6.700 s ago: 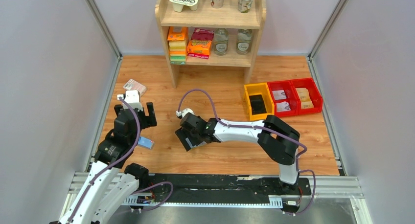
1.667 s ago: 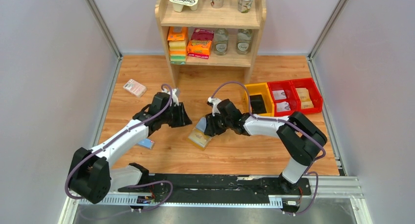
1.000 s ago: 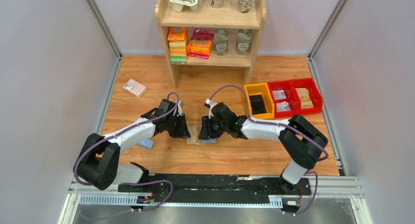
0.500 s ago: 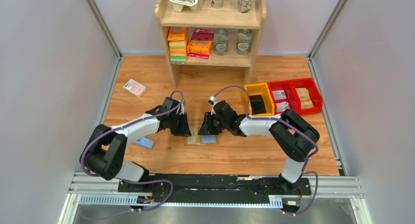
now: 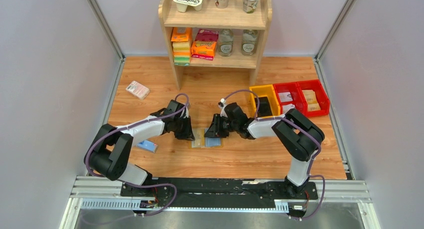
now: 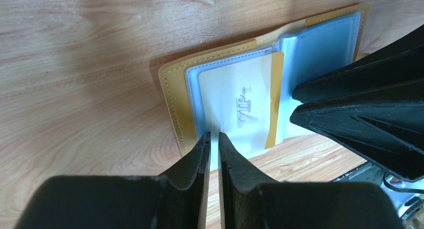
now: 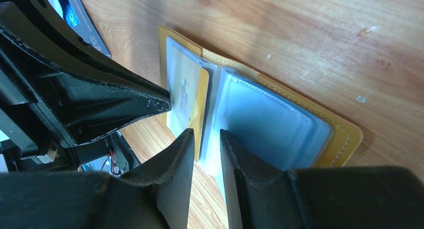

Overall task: Take the credit cards out of the card holder
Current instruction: Remove the credit card from the card holder.

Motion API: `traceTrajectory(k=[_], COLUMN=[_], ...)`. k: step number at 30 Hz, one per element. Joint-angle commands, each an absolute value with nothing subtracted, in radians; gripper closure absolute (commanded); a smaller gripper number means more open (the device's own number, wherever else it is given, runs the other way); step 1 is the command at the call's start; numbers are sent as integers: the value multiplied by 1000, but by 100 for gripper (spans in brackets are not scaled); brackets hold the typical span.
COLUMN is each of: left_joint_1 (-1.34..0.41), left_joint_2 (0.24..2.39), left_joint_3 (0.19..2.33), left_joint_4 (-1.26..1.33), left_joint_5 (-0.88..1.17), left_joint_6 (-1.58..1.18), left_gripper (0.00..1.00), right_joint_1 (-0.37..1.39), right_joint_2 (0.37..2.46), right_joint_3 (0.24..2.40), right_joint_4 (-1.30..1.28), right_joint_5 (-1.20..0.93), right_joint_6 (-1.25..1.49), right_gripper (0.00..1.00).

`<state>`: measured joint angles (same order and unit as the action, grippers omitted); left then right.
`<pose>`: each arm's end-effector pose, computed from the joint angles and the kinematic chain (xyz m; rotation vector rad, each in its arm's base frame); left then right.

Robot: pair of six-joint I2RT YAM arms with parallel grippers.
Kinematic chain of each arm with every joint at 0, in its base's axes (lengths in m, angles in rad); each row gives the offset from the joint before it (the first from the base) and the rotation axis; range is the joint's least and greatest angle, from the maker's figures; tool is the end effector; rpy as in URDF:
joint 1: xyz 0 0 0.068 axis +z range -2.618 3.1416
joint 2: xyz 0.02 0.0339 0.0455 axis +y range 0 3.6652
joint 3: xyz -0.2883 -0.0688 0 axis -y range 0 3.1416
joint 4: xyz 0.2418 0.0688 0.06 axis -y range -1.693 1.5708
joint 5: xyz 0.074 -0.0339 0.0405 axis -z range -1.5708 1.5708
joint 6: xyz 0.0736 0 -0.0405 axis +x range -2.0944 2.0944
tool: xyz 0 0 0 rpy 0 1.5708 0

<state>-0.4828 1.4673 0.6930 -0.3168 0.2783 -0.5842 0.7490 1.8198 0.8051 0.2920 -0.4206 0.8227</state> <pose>0.2314 -0.1441 0.1457 -0.0459 2.7899 -0.6831 0.2546 0.2777 0.1258 -0.1523 2.5685 1.2043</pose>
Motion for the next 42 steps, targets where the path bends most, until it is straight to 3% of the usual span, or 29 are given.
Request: traceTrajectory(k=[1, 18, 30, 33, 42], left_joint_1=[-489, -495, -509, -511, -511], left_joint_2=[1480, 1491, 1503, 1503, 1493], left_joint_3=[672, 658, 641, 641, 626], left_joint_4=[-308, -305, -287, -288, -299], left_joint_5=[261, 262, 272, 268, 247], left_joint_6=[-561, -569, -584, -583, -583], left_gripper=[82, 85, 87, 87, 88], right_joint_1=[746, 746, 746, 746, 697], right_joint_2=[1816, 1901, 1898, 1902, 1850], right_joint_3=[830, 851, 830, 828, 766], right_joint_4=[307, 325, 469, 482, 433], right_joint_5=[-433, -491, -578, -586, -558], right_joint_6=[808, 828, 864, 868, 842], right_gripper=[68, 71, 84, 100, 100])
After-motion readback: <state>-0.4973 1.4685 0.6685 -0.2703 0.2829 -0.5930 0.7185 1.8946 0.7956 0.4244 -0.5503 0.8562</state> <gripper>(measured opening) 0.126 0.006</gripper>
